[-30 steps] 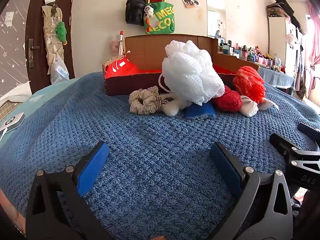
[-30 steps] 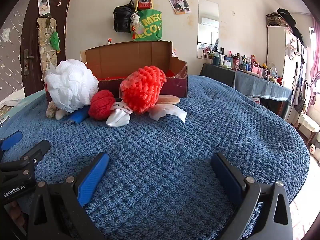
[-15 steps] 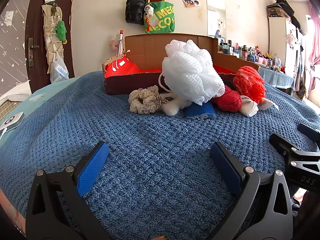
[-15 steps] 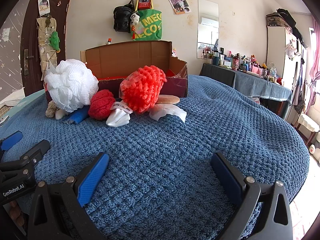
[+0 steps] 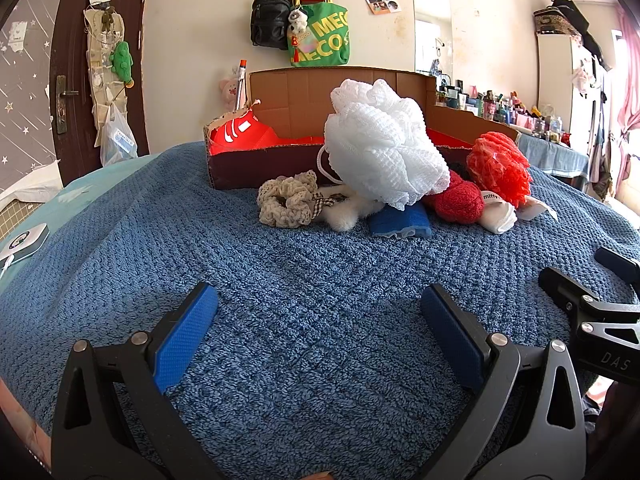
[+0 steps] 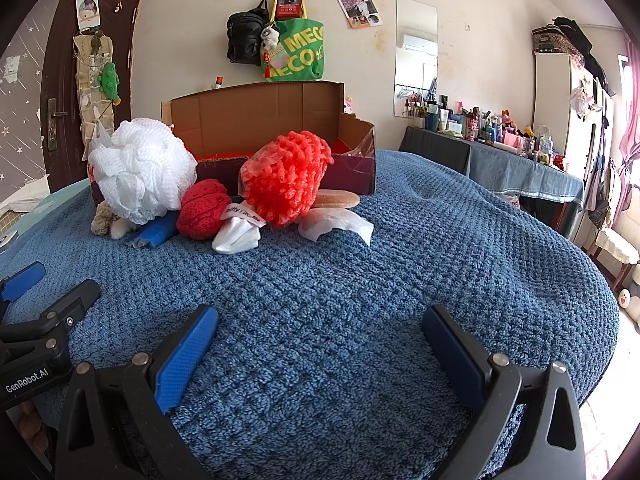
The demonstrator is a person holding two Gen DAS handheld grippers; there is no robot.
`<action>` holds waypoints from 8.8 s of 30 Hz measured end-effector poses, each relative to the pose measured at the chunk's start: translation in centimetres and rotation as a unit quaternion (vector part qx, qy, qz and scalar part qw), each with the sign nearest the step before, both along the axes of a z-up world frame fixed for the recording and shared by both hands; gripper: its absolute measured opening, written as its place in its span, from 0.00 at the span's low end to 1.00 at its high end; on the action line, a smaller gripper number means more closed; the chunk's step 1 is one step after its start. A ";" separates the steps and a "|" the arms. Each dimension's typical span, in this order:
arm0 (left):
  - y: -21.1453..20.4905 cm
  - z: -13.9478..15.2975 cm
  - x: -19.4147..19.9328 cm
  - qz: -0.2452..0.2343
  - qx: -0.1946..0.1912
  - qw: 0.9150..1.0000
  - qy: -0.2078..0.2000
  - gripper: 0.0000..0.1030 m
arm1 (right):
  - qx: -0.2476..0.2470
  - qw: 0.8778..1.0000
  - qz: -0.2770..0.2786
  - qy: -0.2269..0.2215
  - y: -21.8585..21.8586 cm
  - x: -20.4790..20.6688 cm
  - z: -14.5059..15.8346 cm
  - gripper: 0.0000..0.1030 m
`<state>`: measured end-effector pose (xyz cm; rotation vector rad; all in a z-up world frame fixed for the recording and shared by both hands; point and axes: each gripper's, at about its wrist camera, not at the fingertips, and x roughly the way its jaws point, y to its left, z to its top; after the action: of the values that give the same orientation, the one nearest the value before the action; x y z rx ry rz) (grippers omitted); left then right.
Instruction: Organize soft objects
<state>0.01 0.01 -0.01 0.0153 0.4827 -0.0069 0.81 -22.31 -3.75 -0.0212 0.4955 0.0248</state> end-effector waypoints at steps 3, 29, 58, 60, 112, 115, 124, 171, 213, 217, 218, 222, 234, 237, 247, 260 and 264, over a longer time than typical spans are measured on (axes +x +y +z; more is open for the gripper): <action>0.0 0.0 0.0 0.000 0.000 1.000 0.000 1.00 | 0.000 1.000 0.000 0.000 0.0 0.0 0.0 1.00; 0.0 0.0 0.0 0.000 -0.001 1.000 0.001 1.00 | 0.000 1.000 0.000 0.000 0.0 0.0 0.0 1.00; 0.2 0.0 -0.1 -0.002 -0.004 1.000 0.004 1.00 | 0.005 1.000 -0.001 -0.002 0.1 -0.1 0.3 1.00; 0.2 0.3 -0.3 -0.003 0.000 1.000 0.000 1.00 | 0.006 1.000 0.001 0.000 0.2 -0.2 0.4 1.00; -0.4 8.1 10.1 -0.124 -0.030 0.990 0.054 0.99 | 0.095 0.989 0.085 0.078 -2.4 12.1 7.0 1.00; -0.9 7.1 10.9 -0.136 -0.029 0.987 0.076 0.78 | 0.079 0.988 0.104 0.085 -1.7 12.4 6.6 0.87; -1.8 7.0 10.3 -0.175 -0.035 0.982 0.070 0.46 | 0.075 0.985 0.140 0.067 -0.9 11.4 7.3 0.55; 0.8 16.4 21.7 -0.239 -0.037 0.969 0.051 0.44 | 0.093 0.970 0.223 0.031 2.8 24.2 17.0 0.55; -1.7 8.1 39.0 -0.195 0.028 0.965 0.176 0.48 | 0.090 0.953 0.153 0.247 5.4 42.4 8.9 0.59; -1.7 8.0 38.8 -0.194 0.031 0.965 0.172 0.50 | 0.096 0.951 0.153 0.252 5.0 42.8 8.6 0.59; -1.8 8.1 38.8 -0.195 0.031 0.965 0.170 0.51 | 0.095 0.951 0.153 0.252 5.0 42.8 8.6 0.59; -1.9 8.0 38.6 -0.193 0.033 0.966 0.166 0.55 | 0.095 0.951 0.153 0.253 5.1 42.9 8.6 0.61; -1.6 8.0 38.9 -0.179 0.032 0.969 0.165 0.68 | 0.102 0.948 0.147 0.264 4.3 43.6 8.0 0.68; -1.6 8.0 39.0 -0.179 0.032 0.969 0.165 0.70 | 0.107 0.948 0.145 0.262 3.9 43.7 8.1 0.69; -1.3 8.4 38.8 -0.169 0.023 0.973 0.158 0.74 | 0.118 0.948 0.146 0.257 3.1 43.7 8.7 0.74; 0.7 13.3 34.2 -0.145 -0.015 0.985 0.095 0.88 | 0.141 0.960 0.152 0.190 0.3 39.0 14.9 0.92; 1.2 15.3 31.1 -0.138 -0.021 0.988 0.062 0.92 | 0.135 0.965 0.157 0.159 -0.1 36.1 17.1 0.95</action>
<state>31.14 1.24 15.34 0.0407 0.6012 -0.2902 36.95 -22.43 13.31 0.1742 0.8027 0.4125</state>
